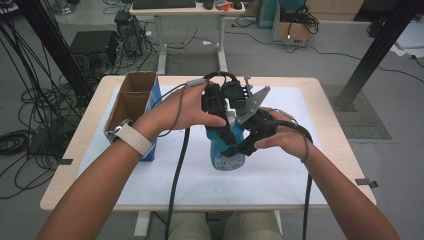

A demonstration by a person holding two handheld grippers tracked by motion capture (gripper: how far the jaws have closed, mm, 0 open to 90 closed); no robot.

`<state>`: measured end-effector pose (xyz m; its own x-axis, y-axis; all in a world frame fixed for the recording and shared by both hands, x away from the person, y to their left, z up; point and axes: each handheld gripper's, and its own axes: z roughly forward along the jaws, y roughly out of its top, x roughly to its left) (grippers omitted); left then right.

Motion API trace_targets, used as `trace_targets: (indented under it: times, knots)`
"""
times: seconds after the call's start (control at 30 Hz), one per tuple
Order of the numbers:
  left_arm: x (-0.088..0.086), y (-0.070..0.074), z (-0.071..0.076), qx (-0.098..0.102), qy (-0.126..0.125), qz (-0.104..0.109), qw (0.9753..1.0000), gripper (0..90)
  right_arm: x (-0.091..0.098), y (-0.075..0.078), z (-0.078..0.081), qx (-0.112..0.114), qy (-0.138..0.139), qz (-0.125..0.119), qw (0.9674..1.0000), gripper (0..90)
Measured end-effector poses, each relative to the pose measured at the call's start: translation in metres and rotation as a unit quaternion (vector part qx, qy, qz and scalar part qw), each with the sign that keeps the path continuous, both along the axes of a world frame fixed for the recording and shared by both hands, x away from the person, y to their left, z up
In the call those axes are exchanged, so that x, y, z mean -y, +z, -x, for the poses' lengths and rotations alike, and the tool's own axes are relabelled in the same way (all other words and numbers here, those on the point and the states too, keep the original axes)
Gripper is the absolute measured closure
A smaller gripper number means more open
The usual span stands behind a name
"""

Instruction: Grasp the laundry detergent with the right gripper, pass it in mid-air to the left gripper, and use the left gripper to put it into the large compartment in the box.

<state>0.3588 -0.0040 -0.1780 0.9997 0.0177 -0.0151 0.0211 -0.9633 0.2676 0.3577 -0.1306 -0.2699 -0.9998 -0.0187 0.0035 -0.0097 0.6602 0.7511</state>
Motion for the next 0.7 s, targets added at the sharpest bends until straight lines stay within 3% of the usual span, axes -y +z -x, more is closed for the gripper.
trace_targets:
  times: [0.7]
  knots:
    - [0.0023,0.0008,0.0009,0.004,-0.002,-0.002,1.0,37.7,0.0015,0.0009,0.0011,0.004,-0.005,-0.001,1.0,43.4]
